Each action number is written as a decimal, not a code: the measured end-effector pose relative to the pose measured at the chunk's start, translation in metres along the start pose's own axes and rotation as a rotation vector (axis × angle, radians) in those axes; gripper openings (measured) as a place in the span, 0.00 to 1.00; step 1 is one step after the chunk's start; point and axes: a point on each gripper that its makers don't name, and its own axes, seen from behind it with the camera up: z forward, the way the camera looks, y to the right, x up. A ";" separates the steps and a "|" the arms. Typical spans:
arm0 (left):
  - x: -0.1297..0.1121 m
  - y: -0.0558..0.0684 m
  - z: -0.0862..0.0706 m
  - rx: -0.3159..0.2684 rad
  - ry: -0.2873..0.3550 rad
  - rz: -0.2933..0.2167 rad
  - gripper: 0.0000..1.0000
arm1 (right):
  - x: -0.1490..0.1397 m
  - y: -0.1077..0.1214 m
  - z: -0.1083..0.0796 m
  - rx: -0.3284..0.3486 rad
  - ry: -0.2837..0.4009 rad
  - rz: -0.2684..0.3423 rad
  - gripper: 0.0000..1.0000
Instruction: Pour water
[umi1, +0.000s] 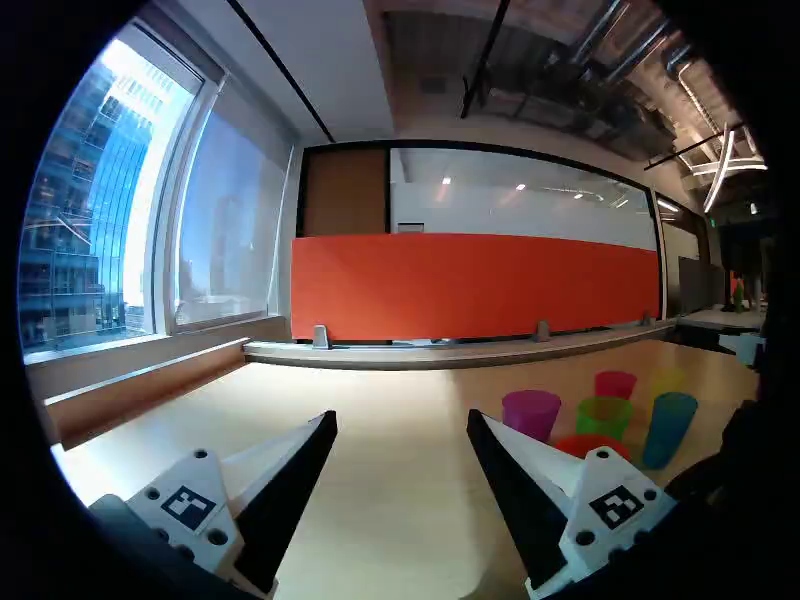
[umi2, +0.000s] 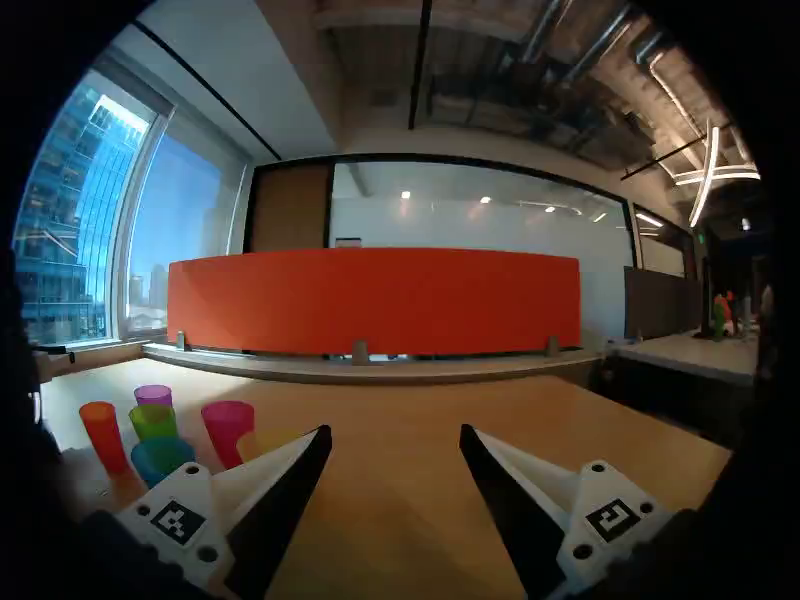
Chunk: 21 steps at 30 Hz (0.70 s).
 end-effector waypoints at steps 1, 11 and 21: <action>0.000 0.000 0.000 0.001 0.000 0.000 0.97 | 0.000 0.000 0.000 0.000 0.000 0.000 0.99; 0.001 -0.005 0.000 0.001 -0.034 0.006 0.97 | 0.020 -0.007 0.000 0.025 -0.004 -0.011 0.99; 0.045 0.007 0.004 -0.053 -0.041 -0.037 0.97 | 0.060 -0.012 0.002 0.051 -0.030 -0.038 0.99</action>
